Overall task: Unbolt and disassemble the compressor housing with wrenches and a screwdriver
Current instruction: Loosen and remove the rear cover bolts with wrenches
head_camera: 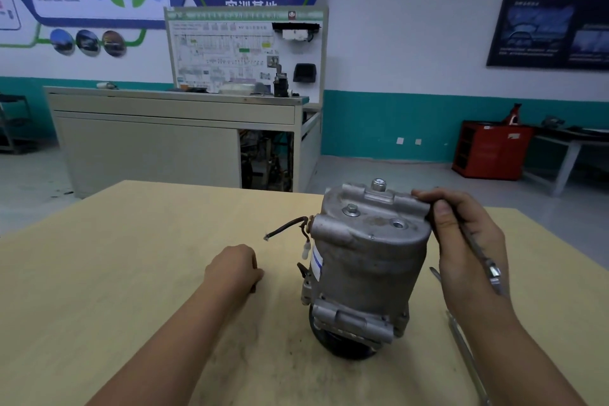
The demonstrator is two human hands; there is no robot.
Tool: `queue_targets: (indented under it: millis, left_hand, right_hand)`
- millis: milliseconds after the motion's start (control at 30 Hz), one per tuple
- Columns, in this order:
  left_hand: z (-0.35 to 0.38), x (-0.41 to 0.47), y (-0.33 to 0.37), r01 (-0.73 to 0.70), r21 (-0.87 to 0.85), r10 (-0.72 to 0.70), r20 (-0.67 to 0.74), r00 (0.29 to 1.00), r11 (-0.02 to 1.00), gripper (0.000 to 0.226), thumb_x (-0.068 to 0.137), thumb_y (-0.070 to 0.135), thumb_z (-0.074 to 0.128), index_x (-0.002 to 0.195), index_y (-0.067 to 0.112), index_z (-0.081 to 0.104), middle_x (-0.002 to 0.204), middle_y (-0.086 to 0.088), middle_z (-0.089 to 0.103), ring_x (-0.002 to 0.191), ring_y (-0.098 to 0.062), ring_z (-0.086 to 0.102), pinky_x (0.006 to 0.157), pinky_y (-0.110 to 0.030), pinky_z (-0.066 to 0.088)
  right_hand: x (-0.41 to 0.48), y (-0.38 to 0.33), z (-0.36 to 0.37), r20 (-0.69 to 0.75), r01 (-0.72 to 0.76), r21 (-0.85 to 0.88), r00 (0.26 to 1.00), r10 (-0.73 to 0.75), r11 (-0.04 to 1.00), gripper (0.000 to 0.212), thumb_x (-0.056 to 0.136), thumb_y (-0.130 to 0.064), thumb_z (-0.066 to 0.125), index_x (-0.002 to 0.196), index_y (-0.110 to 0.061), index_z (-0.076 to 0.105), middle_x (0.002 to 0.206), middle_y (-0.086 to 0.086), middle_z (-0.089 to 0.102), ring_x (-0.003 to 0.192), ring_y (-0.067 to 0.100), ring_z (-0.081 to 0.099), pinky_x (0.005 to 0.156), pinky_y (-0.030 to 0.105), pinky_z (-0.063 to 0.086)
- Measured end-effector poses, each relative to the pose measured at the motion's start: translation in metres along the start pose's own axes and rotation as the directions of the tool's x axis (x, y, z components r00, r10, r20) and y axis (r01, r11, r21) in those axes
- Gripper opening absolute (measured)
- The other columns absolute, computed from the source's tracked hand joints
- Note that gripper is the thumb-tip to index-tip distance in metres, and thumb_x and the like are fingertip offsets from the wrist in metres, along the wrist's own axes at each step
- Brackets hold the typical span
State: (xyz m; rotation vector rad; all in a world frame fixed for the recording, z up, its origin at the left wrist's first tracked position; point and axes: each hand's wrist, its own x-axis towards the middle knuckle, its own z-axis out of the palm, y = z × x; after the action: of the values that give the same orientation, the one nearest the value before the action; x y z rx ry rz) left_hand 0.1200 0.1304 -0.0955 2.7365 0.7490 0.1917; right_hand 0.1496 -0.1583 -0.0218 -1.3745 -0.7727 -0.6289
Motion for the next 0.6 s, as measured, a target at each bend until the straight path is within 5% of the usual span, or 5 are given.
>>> queue_targets:
  millis: [133,233,367,467,600]
  left_hand:
    - [0.000,-0.001,-0.005,0.010,-0.032,-0.010,-0.009,1.000,0.999,0.015,0.083,0.029,0.059,0.069,0.023,0.057,0.058,0.013,0.062,0.079,-0.011,0.064,0.065,-0.023,0.046]
    - [-0.007,-0.004,-0.004,0.003,-0.005,-0.004,-0.040,0.999,1.000,0.011,0.087,0.033,0.058,0.084,0.023,0.063,0.086,0.006,0.066,0.086,-0.015,0.060,0.069,-0.024,0.044]
    - [-0.034,-0.018,0.011,-0.120,-0.231,0.039,-0.329,0.944,0.966,0.018,0.094,0.024,0.052,0.105,0.023,0.066,0.110,-0.007,0.058,0.084,-0.021,0.059,0.067,-0.026,0.038]
    - [-0.065,-0.041,0.038,-0.398,-0.626,0.088,-0.465,0.881,0.671,0.023,0.097,0.026,0.046,0.090,0.034,0.066,0.101,0.007,0.067,0.085,-0.011,0.062,0.065,-0.024,0.040]
    - [-0.096,-0.071,0.067,-0.418,-0.854,0.492,-0.231,0.839,0.311,0.030,0.085,0.054,0.049,0.109,0.046,0.065,0.120,0.020,0.062,0.114,0.001,0.056,0.091,-0.028,0.045]
  right_hand:
    - [0.000,0.000,0.000,-0.010,-0.016,0.012,1.000,0.016,1.000,0.028,0.095,-0.021,0.044,0.092,-0.038,0.066,0.100,-0.006,0.070,0.101,0.012,0.064,0.084,0.018,0.049]
    - [0.000,-0.003,0.001,-0.014,-0.027,-0.001,1.000,0.027,1.000,0.028,0.094,-0.023,0.044,0.091,-0.040,0.066,0.100,-0.009,0.070,0.099,0.009,0.064,0.082,0.016,0.049]
    - [0.001,-0.008,0.001,-0.006,-0.047,-0.009,0.999,0.047,0.999,0.027,0.093,-0.023,0.044,0.090,-0.038,0.066,0.098,-0.010,0.070,0.098,0.008,0.064,0.082,0.015,0.049]
    - [0.000,-0.009,0.000,0.004,-0.084,0.016,0.996,0.084,0.996,0.026,0.094,-0.022,0.045,0.091,-0.036,0.067,0.099,-0.008,0.070,0.100,0.010,0.064,0.082,0.015,0.049]
    - [-0.001,-0.008,-0.001,0.005,-0.160,0.090,0.987,0.160,0.983,0.031,0.098,-0.010,0.045,0.091,-0.029,0.069,0.099,-0.002,0.071,0.102,0.015,0.065,0.084,0.020,0.051]
